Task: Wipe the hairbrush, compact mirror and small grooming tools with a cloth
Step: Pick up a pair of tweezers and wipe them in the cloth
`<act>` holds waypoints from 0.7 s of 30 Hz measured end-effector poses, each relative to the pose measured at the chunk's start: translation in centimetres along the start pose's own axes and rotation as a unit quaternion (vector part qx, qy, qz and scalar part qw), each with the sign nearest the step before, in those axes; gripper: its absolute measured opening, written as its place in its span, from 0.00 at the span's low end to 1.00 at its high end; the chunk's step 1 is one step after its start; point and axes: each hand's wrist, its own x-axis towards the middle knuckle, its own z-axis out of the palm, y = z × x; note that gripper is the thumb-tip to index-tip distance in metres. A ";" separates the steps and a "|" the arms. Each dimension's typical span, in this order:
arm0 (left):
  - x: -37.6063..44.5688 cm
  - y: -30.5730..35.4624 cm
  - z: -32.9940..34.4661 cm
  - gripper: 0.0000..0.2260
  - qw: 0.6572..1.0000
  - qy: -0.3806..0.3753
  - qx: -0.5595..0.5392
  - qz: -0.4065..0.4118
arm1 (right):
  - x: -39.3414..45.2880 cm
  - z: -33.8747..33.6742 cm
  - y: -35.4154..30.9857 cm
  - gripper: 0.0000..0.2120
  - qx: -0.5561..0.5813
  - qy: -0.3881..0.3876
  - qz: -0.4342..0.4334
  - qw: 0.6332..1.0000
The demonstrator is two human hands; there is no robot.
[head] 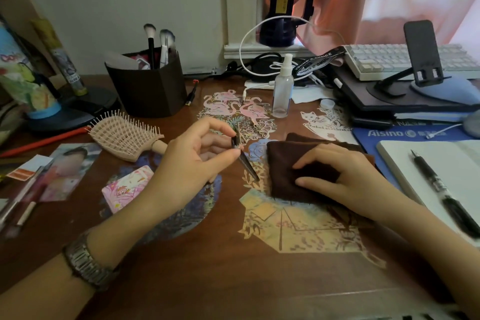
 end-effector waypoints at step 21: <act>-1.1 0.4 0.1 0.06 0.999 -0.012 0.023 0.047 | 0.0 0.6 -0.5 0.17 0.016 -0.037 -0.055 0.998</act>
